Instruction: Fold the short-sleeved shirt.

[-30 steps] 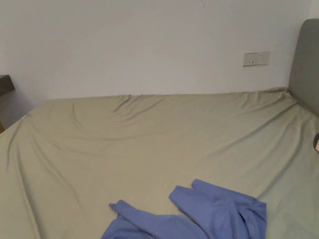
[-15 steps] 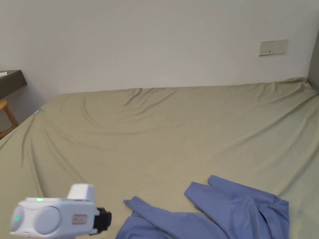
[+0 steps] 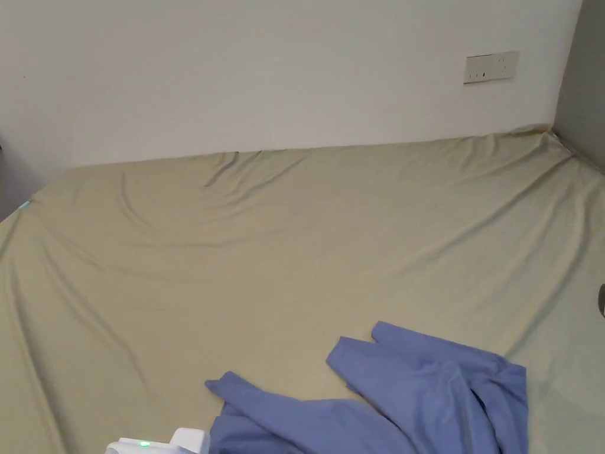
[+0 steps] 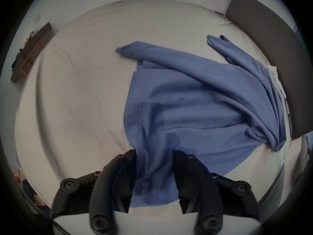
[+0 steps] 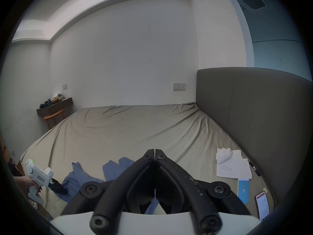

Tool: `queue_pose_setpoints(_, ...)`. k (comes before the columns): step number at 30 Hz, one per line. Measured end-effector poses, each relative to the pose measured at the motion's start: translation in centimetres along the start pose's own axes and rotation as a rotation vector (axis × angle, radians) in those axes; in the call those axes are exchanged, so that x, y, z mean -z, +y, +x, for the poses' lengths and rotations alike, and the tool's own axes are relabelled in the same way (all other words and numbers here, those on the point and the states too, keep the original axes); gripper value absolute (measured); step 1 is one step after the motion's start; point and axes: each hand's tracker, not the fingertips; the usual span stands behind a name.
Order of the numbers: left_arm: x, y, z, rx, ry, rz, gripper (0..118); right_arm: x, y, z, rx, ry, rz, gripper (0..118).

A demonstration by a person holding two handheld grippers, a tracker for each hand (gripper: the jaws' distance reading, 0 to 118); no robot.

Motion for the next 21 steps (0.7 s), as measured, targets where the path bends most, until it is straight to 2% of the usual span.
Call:
queue_pose_setpoints(1,-0.4,-0.1,0.0,0.011,-0.035,0.002,5,0.1,-0.2,0.1,0.001,0.002,-0.004,1)
queue_pose_setpoints(2,-0.5,-0.3,-0.3,-0.010,-0.095,0.023,5,0.3,-0.4,0.3,0.004,0.003,-0.007,1)
queue_pose_setpoints(3,-0.7,-0.6,-0.5,-0.089,-0.129,0.038,5,0.5,-0.5,0.4,0.011,0.004,-0.013,1)
queue_pose_setpoints(4,-0.7,-1.4,-0.6,-0.142,-0.103,0.056,5,0.7,-0.7,0.7,0.018,0.007,-0.020,1)
queue_pose_setpoints(7,-3.2,-2.5,-1.0,-0.153,-0.127,0.182,5,1.9,-1.6,1.9,0.041,0.020,-0.056,1)
queue_pose_setpoints(11,-10.5,-3.7,0.0,-0.193,-0.223,0.412,5,6.4,-3.1,4.2,0.108,0.037,-0.175,0)
queue_pose_setpoints(14,-15.1,-4.9,1.9,-0.174,-0.218,0.571,5,11.9,-4.7,5.6,0.071,0.042,-0.284,0)
queue_pose_setpoints(16,-17.1,-5.2,2.8,-0.204,-0.232,0.633,5,16.2,-5.9,5.8,0.069,0.133,-0.402,3)
queue_pose_setpoints(17,-17.9,-5.4,3.2,-0.205,-0.240,0.662,5,18.4,-6.9,6.4,0.110,0.161,-0.453,33)
queue_pose_setpoints(18,-18.3,-5.5,3.6,-0.209,-0.229,0.682,5,20.1,-7.7,6.4,0.125,0.171,-0.493,72)
queue_pose_setpoints(19,-18.6,-5.5,3.9,-0.201,-0.221,0.686,5,22.1,-8.7,6.2,0.130,0.196,-0.534,103)
queue_pose_setpoints(20,-18.6,-5.0,4.3,-0.201,-0.210,0.689,5,23.9,-9.7,5.9,0.125,0.211,-0.581,116)
queue_pose_setpoints(21,-18.6,-4.7,4.2,-0.203,-0.217,0.685,5,24.5,-9.9,5.4,0.119,0.200,-0.603,110)
